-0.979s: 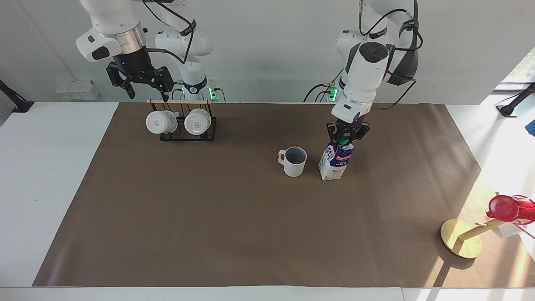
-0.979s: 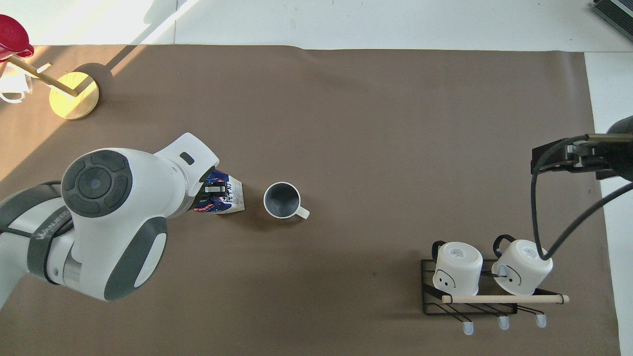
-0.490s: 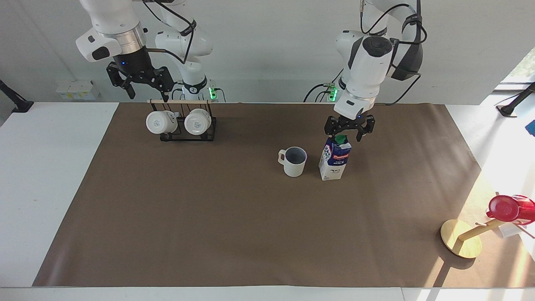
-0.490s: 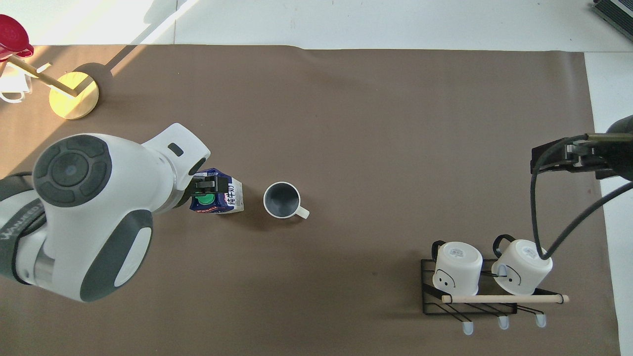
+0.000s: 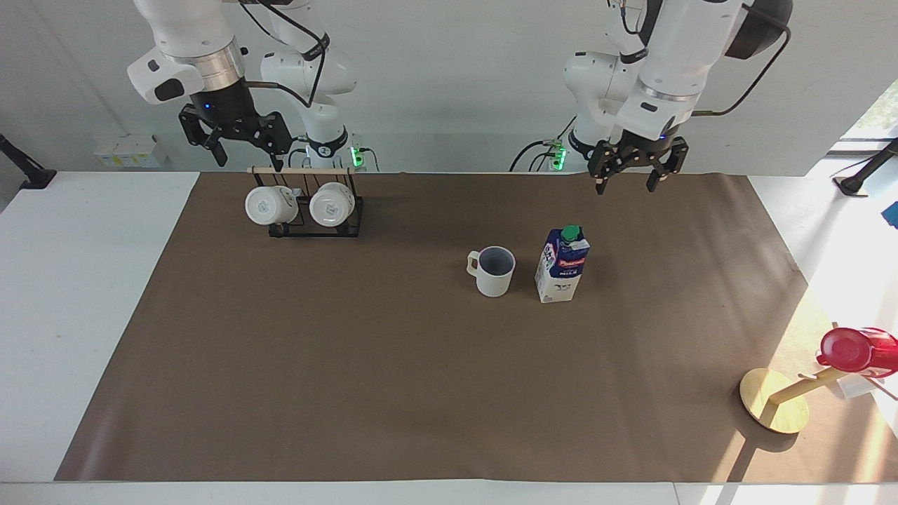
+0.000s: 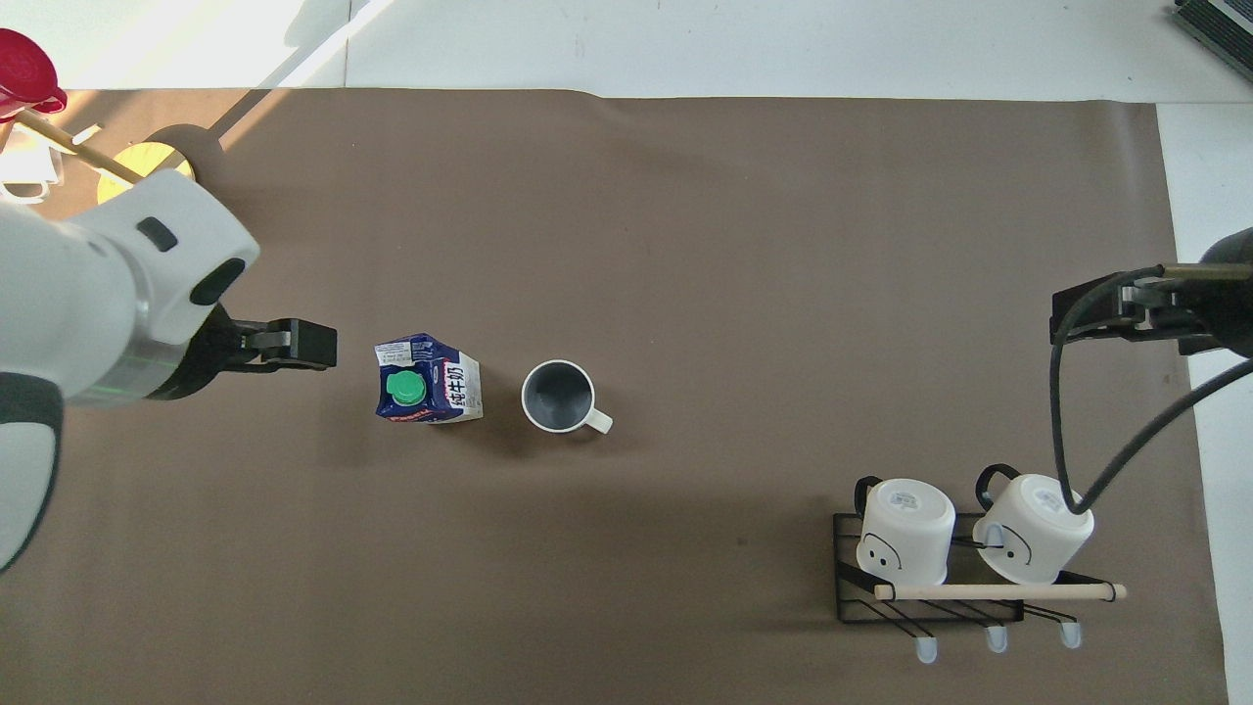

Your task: Place cup and milk on table

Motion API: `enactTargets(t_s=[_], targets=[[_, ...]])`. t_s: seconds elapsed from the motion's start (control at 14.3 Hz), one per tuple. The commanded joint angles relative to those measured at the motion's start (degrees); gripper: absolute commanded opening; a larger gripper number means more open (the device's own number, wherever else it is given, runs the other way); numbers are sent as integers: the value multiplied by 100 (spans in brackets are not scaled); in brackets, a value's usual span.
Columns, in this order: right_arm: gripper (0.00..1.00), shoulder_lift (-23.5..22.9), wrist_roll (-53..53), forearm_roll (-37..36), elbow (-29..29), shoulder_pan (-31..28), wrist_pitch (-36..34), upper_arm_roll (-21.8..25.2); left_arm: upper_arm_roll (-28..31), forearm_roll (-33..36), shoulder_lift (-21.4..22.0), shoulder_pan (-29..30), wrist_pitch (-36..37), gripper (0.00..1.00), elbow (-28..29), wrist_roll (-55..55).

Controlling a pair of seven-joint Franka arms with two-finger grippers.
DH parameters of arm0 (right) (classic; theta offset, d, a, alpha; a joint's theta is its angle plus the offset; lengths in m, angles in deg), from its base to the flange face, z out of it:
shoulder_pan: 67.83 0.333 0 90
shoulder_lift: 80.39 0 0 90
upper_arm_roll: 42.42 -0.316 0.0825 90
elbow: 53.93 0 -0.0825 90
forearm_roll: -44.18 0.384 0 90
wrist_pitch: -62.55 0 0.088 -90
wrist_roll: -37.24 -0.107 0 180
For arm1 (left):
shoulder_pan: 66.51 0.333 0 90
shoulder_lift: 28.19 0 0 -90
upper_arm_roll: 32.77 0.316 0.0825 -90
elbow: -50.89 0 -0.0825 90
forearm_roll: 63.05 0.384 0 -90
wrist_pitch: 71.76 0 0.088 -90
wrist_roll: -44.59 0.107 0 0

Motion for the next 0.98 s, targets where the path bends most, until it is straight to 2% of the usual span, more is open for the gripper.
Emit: enactTargets(t_s=[0.0,0.21,0.56,0.91], targets=[[100,-40,120,111,-76,-101,-28,-37,-11,44,-28,399,552,100,-444,701],[100,-40,120,111,-76,-101,-20,-37,-20,9,-10,751,640,100,-445,1160],[100,-40,120,111,-76,-101,-28,-37,-11,-9,8,1138,649,100,-445,1230],[100,-40,120,111,-76,-101,-28,-37,-11,-44,52,1323,711,100,-445,1336]])
